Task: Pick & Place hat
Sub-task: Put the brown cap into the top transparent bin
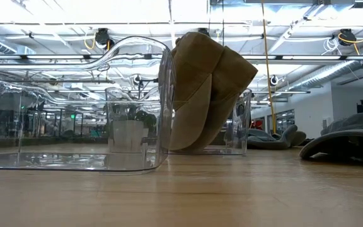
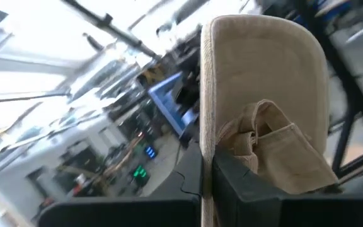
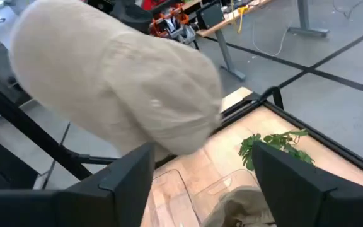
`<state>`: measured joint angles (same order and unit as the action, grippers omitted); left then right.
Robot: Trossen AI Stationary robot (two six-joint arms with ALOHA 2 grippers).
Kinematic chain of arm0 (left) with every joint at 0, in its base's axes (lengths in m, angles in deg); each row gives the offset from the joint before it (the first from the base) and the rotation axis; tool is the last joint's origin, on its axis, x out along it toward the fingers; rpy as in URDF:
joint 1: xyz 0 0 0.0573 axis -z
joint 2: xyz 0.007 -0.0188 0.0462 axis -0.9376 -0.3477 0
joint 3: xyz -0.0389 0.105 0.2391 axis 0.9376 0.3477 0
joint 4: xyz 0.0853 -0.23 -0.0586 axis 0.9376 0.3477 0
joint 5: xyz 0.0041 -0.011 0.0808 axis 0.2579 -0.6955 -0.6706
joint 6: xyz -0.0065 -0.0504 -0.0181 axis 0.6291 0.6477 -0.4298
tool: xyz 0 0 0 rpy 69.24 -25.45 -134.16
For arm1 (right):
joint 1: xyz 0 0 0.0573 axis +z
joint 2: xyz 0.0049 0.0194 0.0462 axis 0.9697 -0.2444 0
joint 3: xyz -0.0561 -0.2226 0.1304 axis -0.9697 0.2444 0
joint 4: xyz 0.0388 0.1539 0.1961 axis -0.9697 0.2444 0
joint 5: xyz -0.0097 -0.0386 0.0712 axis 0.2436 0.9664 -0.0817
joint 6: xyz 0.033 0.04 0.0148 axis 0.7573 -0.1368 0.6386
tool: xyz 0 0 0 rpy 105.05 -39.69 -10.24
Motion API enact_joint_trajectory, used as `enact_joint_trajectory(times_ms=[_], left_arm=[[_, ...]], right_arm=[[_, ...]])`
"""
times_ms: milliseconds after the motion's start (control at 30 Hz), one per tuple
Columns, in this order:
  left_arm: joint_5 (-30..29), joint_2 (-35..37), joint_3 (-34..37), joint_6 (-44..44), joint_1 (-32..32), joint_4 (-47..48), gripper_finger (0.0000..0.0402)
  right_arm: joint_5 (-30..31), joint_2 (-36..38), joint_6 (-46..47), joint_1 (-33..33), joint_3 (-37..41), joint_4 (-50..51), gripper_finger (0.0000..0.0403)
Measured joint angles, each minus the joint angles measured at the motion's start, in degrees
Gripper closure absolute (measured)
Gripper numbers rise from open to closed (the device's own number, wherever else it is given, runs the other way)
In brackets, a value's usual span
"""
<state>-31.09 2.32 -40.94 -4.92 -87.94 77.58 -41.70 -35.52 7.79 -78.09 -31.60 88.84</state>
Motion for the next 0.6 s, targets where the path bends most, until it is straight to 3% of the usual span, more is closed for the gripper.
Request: enact_joint_trajectory(times_ms=[367,600], left_arm=[[13.9,2.8,0.0,3.9,0.2,-13.8,0.0392],[22.2,2.6,0.0,5.5,-0.4,-22.8,0.0392]], right_arm=[[-2.4,-4.0,-0.8,-0.1,0.0,-6.7,0.0051],[-17.8,-7.8,8.9,-3.2,0.0,-20.3,0.0044]])
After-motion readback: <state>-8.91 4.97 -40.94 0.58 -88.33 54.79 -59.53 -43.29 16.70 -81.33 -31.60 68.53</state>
